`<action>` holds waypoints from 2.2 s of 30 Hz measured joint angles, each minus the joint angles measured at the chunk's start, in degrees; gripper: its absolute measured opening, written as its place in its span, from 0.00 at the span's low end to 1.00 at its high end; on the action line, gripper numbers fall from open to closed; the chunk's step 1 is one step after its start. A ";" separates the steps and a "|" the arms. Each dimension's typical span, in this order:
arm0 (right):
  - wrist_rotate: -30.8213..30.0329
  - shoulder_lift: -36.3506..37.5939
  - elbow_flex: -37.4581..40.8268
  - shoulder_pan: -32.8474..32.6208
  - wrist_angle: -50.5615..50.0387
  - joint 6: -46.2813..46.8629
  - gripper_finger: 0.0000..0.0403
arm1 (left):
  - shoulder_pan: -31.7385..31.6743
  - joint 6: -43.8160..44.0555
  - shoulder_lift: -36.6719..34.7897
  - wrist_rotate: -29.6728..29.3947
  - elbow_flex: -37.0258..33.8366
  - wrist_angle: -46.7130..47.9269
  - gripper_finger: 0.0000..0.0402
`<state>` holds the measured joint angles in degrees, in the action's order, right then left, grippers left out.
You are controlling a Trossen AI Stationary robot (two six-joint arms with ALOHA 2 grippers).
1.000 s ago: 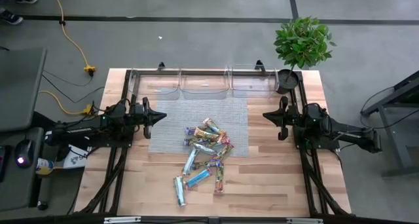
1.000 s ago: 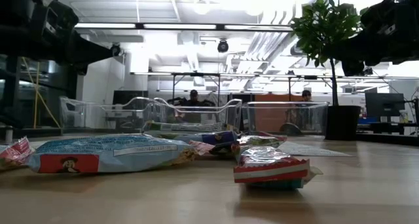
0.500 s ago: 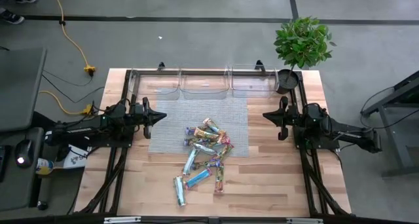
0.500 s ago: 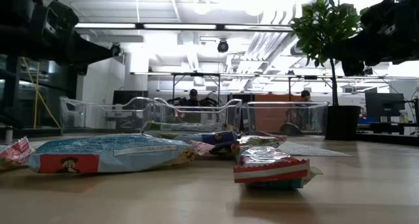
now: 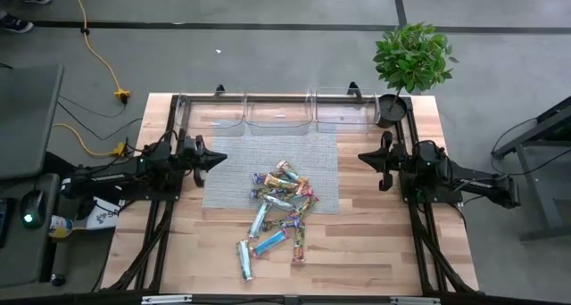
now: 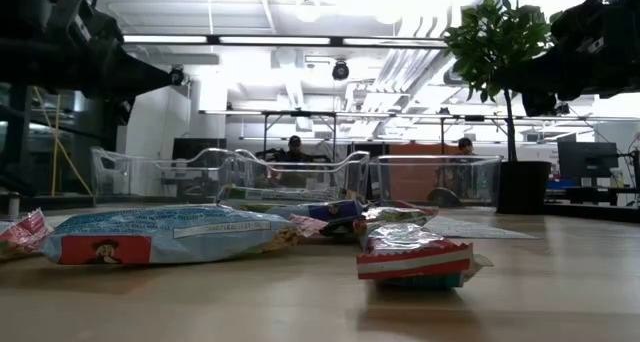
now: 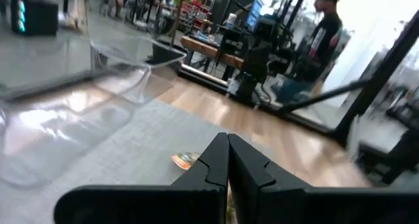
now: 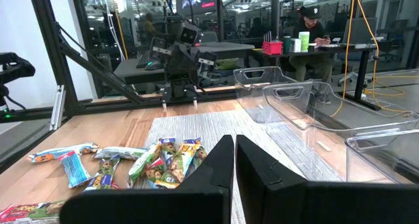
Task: Pick and place Granola Bars by type
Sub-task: Put the yellow granola bar into the left transparent bin
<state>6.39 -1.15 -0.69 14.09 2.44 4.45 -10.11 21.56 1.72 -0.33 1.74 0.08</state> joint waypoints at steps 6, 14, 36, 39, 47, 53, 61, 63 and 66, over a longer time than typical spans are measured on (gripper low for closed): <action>0.00 0.01 -0.02 0.00 -0.02 0.03 0.00 | 0.00 5.83 0.02 -0.49 0.00 0.04 0.00; 0.04 0.01 -0.02 0.02 0.87 16.84 0.00 | 0.00 12.33 0.00 -2.04 0.00 0.02 0.00; -4.17 -28.11 -33.22 0.00 -19.88 10.60 0.08 | 0.00 -2.91 4.67 -7.44 13.40 13.33 0.00; -0.68 -41.36 -43.08 0.00 -23.67 7.63 0.15 | 0.00 -3.71 5.56 -7.46 13.66 13.83 0.00; 1.73 -69.98 -66.90 -0.34 -39.78 -3.76 0.39 | 0.00 -3.73 5.57 -7.75 13.68 14.55 0.00; -1.33 -83.56 -73.56 -0.37 -42.30 -0.11 0.52 | 0.00 -3.73 5.57 -7.79 13.68 15.59 0.00; 2.27 -96.89 -73.48 -0.88 -37.82 10.23 0.58 | 0.00 -5.90 5.57 -7.91 13.68 15.84 0.00; 3.57 -99.21 -73.48 -1.76 -35.08 11.84 0.58 | 0.00 -6.41 5.57 -7.92 13.68 16.73 0.00; 3.67 -101.98 -73.48 -3.41 -32.59 12.92 0.58 | 0.00 -6.51 5.57 -8.00 13.68 17.84 0.00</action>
<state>10.07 -103.13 -74.17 10.67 -30.15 17.37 -10.11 15.05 7.29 -8.33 15.42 17.92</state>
